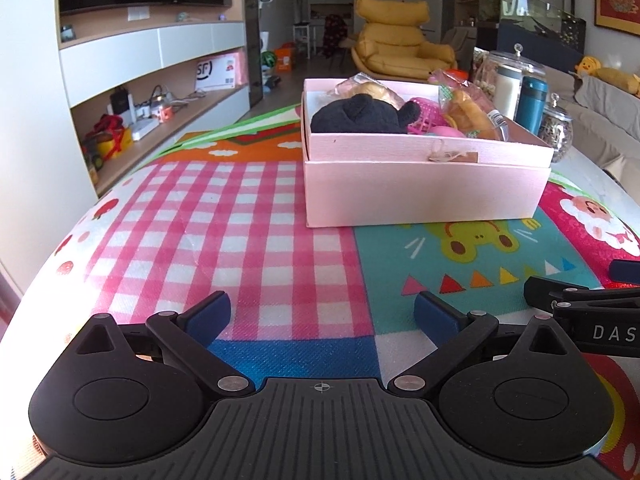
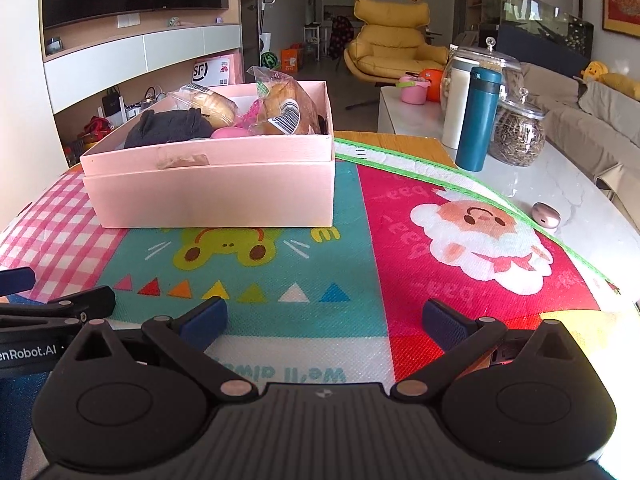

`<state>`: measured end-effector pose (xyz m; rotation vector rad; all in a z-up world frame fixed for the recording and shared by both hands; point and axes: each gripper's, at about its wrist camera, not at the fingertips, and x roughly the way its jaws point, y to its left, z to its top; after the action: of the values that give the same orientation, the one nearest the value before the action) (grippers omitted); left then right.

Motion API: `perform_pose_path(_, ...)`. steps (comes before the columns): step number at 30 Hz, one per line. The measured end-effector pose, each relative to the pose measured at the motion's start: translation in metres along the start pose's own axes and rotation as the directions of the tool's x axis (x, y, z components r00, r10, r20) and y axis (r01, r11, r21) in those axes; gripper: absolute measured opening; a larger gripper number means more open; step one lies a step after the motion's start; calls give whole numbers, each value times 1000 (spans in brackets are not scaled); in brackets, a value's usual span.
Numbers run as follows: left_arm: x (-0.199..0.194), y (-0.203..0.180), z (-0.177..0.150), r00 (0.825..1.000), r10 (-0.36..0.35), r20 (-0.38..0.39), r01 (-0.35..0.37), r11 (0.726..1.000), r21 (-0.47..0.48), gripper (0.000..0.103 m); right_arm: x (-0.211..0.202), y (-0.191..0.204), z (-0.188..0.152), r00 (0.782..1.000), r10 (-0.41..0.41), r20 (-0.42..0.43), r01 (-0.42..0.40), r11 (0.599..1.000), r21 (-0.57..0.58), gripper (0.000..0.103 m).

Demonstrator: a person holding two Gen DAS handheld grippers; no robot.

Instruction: Organize objects

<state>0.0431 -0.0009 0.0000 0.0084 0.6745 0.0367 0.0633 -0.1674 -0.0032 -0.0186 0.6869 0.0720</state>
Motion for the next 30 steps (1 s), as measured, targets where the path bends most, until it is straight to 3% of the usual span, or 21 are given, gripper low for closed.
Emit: perform_pose_path(30,-1,-1,1,1000,-3,0,3,1000,3,101,0,-2,0,1000,0,1,0,1000,2,103)
